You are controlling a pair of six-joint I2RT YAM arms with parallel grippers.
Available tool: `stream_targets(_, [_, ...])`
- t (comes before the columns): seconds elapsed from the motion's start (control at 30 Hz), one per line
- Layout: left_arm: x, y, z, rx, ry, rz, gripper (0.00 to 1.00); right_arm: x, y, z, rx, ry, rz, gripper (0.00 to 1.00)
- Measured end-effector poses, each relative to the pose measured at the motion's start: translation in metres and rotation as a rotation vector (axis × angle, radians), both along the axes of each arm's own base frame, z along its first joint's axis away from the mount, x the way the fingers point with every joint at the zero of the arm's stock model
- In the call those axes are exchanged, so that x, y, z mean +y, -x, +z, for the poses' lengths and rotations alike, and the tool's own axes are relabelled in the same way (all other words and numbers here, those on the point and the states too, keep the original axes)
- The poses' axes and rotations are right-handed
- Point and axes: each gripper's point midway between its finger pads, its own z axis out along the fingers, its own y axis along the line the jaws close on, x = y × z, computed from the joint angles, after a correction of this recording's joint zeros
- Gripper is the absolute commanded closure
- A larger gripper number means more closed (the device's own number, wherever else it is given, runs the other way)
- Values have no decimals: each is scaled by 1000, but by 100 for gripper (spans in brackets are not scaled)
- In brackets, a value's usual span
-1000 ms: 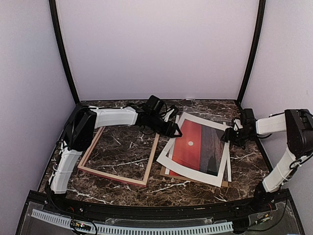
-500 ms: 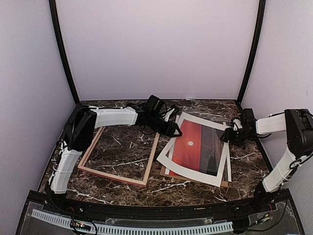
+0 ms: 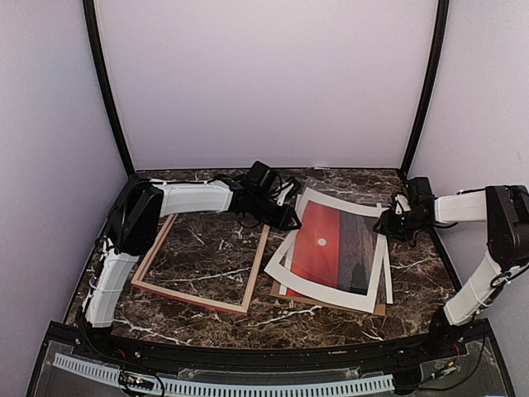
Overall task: Put the photo into the frame
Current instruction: Pick up the glass panel from the mat board.
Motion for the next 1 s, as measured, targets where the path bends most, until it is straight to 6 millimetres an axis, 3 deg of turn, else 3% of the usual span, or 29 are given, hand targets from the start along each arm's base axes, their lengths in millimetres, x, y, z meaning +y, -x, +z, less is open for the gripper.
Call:
stream_targets(0.1, [1,0,-1,1,-7,3,80,0,0,1,0,1,0,46])
stream_targets(0.7, [11,-4,-8,10,-74,67,85,-13,1,1,26,85,-14,30])
stream_targets(0.87, [11,-5,-7,8,-75,76,98,-16,2,0,34,102,-19,26])
stream_targets(1.0, [11,-5,3,1,-61,79,100,-18,4,-2,43,110,-25,22])
